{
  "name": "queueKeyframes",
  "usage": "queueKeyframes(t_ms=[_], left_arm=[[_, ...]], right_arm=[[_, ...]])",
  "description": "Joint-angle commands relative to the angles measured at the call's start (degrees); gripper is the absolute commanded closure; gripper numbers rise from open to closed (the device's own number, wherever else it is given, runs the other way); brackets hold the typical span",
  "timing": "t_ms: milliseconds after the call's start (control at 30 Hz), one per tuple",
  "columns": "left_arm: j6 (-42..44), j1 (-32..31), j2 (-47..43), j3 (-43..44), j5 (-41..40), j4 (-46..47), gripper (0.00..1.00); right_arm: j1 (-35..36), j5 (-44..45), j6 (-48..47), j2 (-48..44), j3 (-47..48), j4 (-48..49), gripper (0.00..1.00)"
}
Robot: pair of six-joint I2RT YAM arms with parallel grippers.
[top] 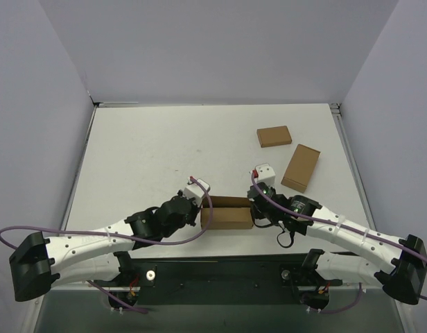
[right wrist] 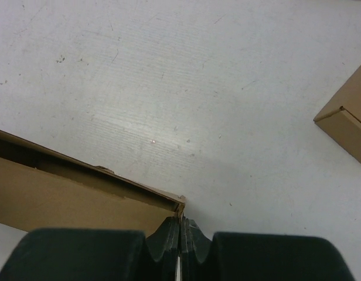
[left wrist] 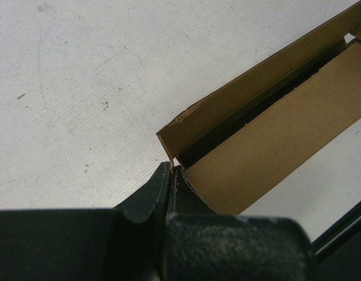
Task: Fold the paper box
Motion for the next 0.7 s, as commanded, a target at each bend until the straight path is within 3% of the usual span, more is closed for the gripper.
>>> queueKeyframes(t_ms=[0,667], left_arm=[[-2.16,-0.12,1.09,2.58,1.38,2.89,1.0],[-3.13,-0.13,1.88,2.05,1.73,6.58,1.0]], right_arm=[[2.74,3.11,7.54,1.47,1.03,-1.8,1.0],[7.58,6.12,15.8,5.69,1.3,-2.24,1.0]])
